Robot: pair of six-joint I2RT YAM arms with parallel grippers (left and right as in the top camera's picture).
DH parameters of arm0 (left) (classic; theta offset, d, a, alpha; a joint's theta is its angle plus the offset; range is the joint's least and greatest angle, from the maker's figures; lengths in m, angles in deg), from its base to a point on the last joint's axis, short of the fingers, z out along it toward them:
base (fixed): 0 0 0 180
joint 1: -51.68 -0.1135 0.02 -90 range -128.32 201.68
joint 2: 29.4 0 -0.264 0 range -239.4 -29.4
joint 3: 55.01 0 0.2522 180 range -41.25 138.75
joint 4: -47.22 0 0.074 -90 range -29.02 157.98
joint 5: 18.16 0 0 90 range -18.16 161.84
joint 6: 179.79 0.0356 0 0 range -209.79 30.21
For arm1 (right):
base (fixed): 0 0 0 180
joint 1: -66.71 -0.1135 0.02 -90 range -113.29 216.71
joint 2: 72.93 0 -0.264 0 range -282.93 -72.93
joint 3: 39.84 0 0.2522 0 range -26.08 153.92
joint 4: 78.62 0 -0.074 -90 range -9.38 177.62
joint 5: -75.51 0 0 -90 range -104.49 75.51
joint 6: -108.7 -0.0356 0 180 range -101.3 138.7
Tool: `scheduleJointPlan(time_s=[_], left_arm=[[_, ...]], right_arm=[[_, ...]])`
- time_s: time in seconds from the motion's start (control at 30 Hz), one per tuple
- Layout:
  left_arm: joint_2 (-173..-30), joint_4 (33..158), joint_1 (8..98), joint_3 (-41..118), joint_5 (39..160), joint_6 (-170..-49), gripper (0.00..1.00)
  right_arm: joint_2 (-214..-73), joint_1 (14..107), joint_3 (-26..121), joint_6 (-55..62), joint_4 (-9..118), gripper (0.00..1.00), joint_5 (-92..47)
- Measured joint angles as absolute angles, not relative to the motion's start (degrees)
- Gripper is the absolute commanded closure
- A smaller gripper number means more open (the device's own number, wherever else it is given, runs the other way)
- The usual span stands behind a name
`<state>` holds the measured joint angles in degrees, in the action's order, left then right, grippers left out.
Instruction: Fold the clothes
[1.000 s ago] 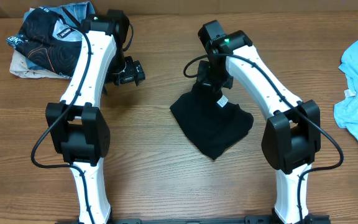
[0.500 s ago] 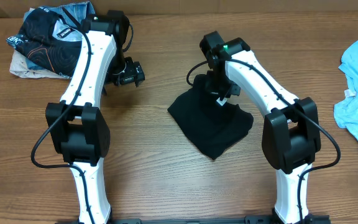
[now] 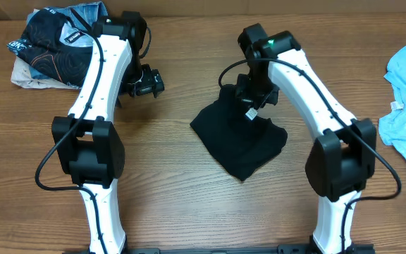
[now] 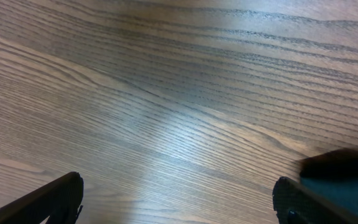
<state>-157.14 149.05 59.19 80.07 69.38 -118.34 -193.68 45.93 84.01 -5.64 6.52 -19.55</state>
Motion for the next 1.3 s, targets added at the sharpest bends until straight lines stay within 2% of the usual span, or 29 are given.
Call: scheduleJointPlan(time_s=[0.03,0.17,0.33,0.4,0.83,0.93,1.07,1.3], left_arm=[[-157.1,149.1,59.2,80.1,69.4,-118.3,0.00],[-157.1,149.0,59.2,80.1,69.4,-118.3,0.00],[-157.1,149.0,59.2,80.1,69.4,-118.3,0.00],[-157.1,149.0,59.2,80.1,69.4,-118.3,0.00],[-157.1,149.0,59.2,80.1,69.4,-118.3,0.00],[-157.1,149.0,59.2,80.1,69.4,-118.3,0.00],[-157.1,149.1,59.2,80.1,69.4,-118.3,0.00],[-157.1,149.1,59.2,80.1,69.4,-118.3,0.00]], right_arm=[[-193.2,45.9,84.0,-4.7,5.2,0.87,-20.2],[-192.8,46.0,83.0,0.5,3.3,0.66,-22.7],[-192.8,46.0,77.6,9.1,4.4,0.59,-24.8],[-192.8,46.1,75.7,12.7,6.1,0.46,-26.5],[-192.8,46.0,66.7,27.4,17.6,0.46,-36.4],[-192.8,46.0,66.5,30.1,17.8,0.50,-37.8],[-192.8,46.0,66.4,32.4,17.9,0.75,-38.6],[-192.8,46.0,66.4,33.4,16.8,0.96,-39.2]])
